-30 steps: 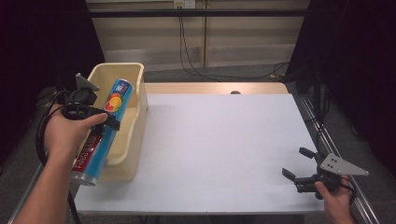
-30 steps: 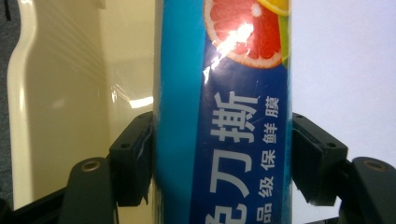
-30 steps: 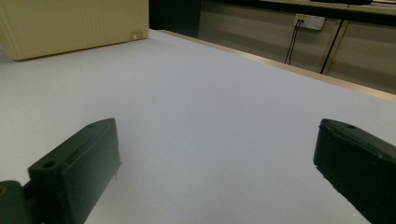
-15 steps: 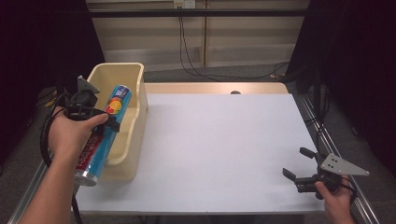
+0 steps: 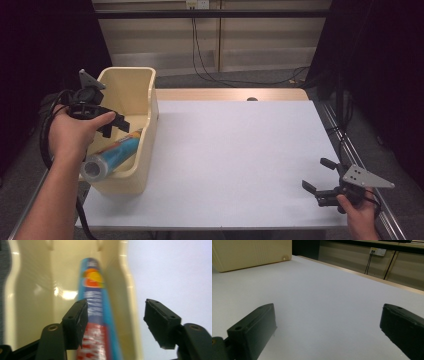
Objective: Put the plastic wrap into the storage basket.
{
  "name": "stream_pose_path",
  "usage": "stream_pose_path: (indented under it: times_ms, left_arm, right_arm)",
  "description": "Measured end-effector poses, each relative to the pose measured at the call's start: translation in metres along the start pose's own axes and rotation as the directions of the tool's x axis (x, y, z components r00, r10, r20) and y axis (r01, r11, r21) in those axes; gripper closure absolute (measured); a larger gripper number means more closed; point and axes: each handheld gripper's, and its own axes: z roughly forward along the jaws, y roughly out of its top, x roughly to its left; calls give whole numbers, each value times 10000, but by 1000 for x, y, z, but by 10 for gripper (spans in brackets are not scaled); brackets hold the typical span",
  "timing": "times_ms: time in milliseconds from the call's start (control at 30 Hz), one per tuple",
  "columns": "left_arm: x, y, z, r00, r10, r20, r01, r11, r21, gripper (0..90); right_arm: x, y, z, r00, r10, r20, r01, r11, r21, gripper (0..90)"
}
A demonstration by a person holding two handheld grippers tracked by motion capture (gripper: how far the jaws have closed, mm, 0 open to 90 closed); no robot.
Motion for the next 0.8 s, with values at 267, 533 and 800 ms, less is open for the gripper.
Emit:
stream_pose_path:
  times_ms: [267,533,800]
  left_arm:
    - [-26,4,9,9949,828,567,-818,9965,-196,308]
    - [-51,2,31,9805,1506,1264,-1510,9885,-62,250]
    - [-71,-3,53,9683,1967,1541,-2000,9798,62,230]
  right_arm:
    - [-1,-1,-2,10000,7,31,-7,10000,-16,0]
    - [-1,0,-2,10000,2,10,-3,10000,15,0]
    - [-1,-1,-1,10000,-6,-6,6,10000,27,0]
